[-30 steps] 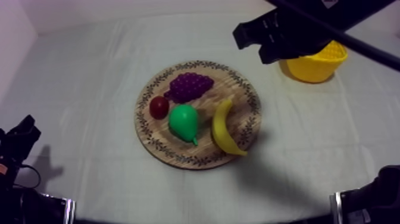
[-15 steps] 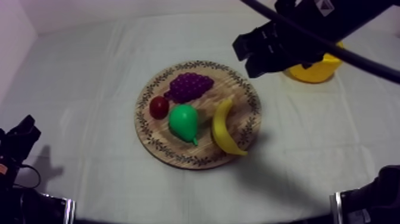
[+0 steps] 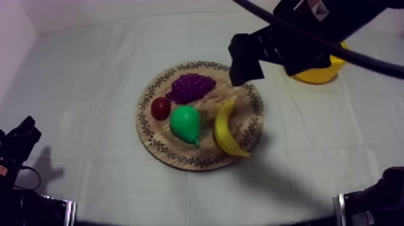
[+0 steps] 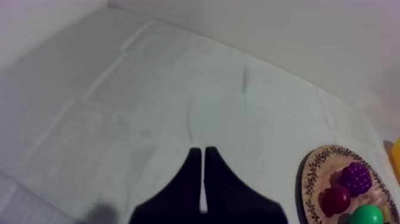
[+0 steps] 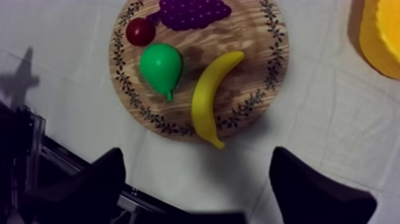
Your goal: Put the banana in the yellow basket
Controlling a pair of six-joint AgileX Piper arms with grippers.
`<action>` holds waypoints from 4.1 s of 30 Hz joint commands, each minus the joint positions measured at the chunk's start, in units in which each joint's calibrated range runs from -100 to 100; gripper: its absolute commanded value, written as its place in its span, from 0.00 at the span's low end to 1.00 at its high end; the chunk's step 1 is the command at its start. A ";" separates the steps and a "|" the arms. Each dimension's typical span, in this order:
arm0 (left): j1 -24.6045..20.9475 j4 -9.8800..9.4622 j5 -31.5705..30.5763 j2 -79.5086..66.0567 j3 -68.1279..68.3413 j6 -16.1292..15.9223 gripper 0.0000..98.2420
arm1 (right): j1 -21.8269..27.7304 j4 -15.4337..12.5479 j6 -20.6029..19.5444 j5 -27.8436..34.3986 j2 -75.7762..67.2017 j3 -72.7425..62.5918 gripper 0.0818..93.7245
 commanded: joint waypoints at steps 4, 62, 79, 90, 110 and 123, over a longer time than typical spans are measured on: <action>0.02 0.03 0.00 -0.05 -0.01 0.02 0.00 | 0.06 -0.20 -0.09 -0.13 0.49 -0.08 0.79; 0.02 0.03 0.00 -0.05 -0.01 0.02 0.00 | 4.03 -4.60 2.15 -26.09 30.65 4.28 0.78; 0.02 0.03 0.00 -0.05 -0.01 0.02 0.00 | 4.17 -5.18 0.28 -30.89 36.32 5.02 0.75; 0.02 0.03 0.00 -0.05 -0.01 0.02 0.00 | 4.68 -4.93 0.99 -32.42 39.91 4.47 0.71; 0.02 0.03 0.00 -0.05 -0.01 0.02 0.00 | 3.37 -4.80 2.17 -29.34 43.10 1.45 0.20; 0.02 0.03 0.00 -0.05 -0.01 0.01 0.00 | 3.60 -2.89 1.46 -29.20 40.67 2.28 0.13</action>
